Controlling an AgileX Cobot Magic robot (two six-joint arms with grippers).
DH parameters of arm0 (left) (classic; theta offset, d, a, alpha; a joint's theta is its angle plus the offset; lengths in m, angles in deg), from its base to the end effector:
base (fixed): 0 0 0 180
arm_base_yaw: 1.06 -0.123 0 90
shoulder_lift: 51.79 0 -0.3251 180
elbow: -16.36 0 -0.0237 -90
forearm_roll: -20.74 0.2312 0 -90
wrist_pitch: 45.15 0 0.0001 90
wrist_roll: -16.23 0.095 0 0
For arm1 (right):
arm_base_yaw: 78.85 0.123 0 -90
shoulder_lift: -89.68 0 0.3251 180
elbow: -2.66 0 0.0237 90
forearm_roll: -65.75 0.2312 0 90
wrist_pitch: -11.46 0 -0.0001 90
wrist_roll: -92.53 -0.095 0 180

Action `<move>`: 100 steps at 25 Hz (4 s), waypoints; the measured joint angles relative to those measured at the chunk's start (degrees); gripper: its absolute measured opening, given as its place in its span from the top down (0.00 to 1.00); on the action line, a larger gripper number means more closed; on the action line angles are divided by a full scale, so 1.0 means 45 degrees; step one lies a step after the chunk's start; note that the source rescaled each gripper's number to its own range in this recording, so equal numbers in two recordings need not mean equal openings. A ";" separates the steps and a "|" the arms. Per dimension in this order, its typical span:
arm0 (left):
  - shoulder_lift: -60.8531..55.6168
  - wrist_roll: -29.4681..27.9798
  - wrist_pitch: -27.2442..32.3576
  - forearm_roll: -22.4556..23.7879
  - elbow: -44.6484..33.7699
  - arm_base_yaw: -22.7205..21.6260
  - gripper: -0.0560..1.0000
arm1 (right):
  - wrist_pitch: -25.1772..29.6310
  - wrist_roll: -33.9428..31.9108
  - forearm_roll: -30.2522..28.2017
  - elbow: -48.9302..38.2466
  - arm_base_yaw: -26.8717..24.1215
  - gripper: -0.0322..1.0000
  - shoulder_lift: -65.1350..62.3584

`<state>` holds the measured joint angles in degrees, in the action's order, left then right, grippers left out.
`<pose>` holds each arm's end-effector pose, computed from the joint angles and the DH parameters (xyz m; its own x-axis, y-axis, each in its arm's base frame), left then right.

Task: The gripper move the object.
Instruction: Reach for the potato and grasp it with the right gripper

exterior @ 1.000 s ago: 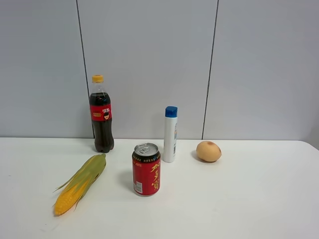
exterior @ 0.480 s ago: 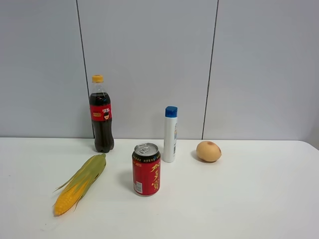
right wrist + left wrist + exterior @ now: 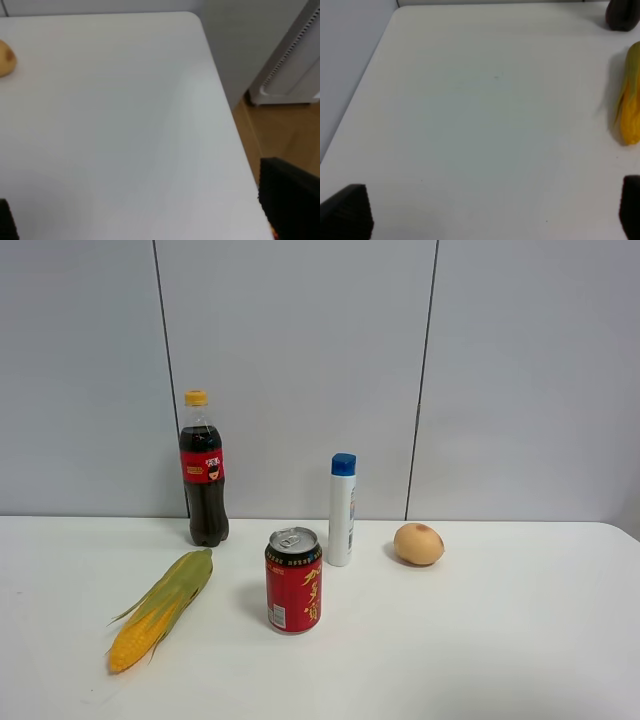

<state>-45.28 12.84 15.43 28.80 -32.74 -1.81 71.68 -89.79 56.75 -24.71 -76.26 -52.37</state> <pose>-0.0610 0.0108 0.2687 -0.4387 0.0045 -0.8986 -0.1183 0.9910 0.0627 0.0212 -0.0120 0.3866 -0.5784 -0.0639 -0.8132 0.0441 0.9930 -0.1093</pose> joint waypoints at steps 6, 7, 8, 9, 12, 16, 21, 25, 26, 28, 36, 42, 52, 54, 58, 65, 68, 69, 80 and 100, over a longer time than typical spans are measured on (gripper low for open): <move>0.0000 0.0000 0.0000 0.0000 0.0000 0.0000 0.00 | -0.0554 0.0000 -0.1268 0.0081 0.0000 0.03 0.1369; 0.0000 0.0000 0.0000 0.0000 0.0000 0.0000 0.00 | -0.0853 0.0000 -0.1299 0.0081 0.0000 0.03 0.1569; 0.0000 0.0000 0.0000 0.0000 0.0000 0.0000 0.00 | -0.1271 0.0000 -0.1281 0.0081 0.0000 0.03 0.1835; 0.0000 0.0000 0.0000 0.0000 0.0000 0.0000 0.00 | -0.1734 0.0000 -0.1159 0.0081 0.0000 0.03 0.2128; 0.0000 0.0000 0.0000 0.0000 0.0000 0.0000 0.00 | -0.2943 0.0000 -0.0686 0.0081 0.0000 0.03 0.3068; 0.0000 0.0000 0.0000 0.0000 0.0000 0.0000 0.00 | -0.4155 0.0012 -0.0585 0.0081 0.0000 0.03 0.4784; 0.0000 0.0000 0.0000 0.0000 0.0000 0.0000 0.00 | -0.5821 0.0098 -0.0669 0.0081 0.0309 0.03 0.7193; 0.0000 0.0000 0.0000 0.0000 0.0000 0.0000 0.00 | -0.7689 0.0098 -0.0657 0.0081 0.0948 0.03 0.8849; 0.0000 0.0000 0.0000 0.0000 0.0000 0.0000 0.00 | -0.8204 0.0086 -0.0620 0.0081 0.1080 0.03 0.9260; 0.0000 0.0000 0.0000 0.0000 0.0000 0.0000 0.00 | -0.9030 0.0057 -0.0606 0.0081 0.1258 0.03 1.0000; 0.0000 0.0000 0.0000 0.0000 0.0000 0.0000 0.00 | -1.1374 -0.0041 -0.0580 0.0129 0.1371 0.06 1.2853; 0.0000 0.0000 0.0000 0.0000 0.0000 0.0000 0.00 | -1.2075 -0.0041 -0.0840 0.1679 0.1371 0.06 1.5027; 0.0000 0.0000 0.0000 0.0000 0.0000 0.0000 0.00 | -1.3055 -0.0019 -0.0949 0.3706 0.1950 0.06 1.7980; 0.0000 0.0000 0.0000 0.0000 0.0000 0.0000 0.00 | -1.3220 -0.0019 -0.0949 0.3769 0.2006 0.06 1.8264; 0.0000 0.0000 0.0000 0.0000 0.0000 0.0000 0.00 | -1.3483 -0.0019 -0.0949 0.3856 0.2030 0.06 1.8689; 0.0000 0.0000 0.0000 0.0000 0.0000 0.0000 0.00 | -1.4446 -0.0019 -0.0959 0.3871 0.2030 0.06 1.9208; 0.0000 0.0000 0.0000 0.0000 0.0000 0.0000 0.00 | -1.4697 -0.0019 -0.0959 0.3871 0.2030 0.06 1.9616; 0.0000 0.0000 0.0000 0.0000 0.0000 0.0000 0.00 | -1.4884 -0.0019 -0.0959 0.3871 0.2030 0.06 1.9716; 0.0000 0.0000 0.0000 0.0000 0.0000 0.0000 0.00 | -1.6708 -0.0019 -0.0905 0.3871 0.2030 0.06 2.0395; 0.0000 0.0000 0.0000 0.0000 0.0000 0.0000 0.00 | -1.7886 -0.0244 -0.0857 0.4456 0.2061 0.10 2.1351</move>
<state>-45.28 12.84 15.43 28.80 -32.74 -1.81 -8.81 -90.89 52.89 -4.66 -66.99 43.71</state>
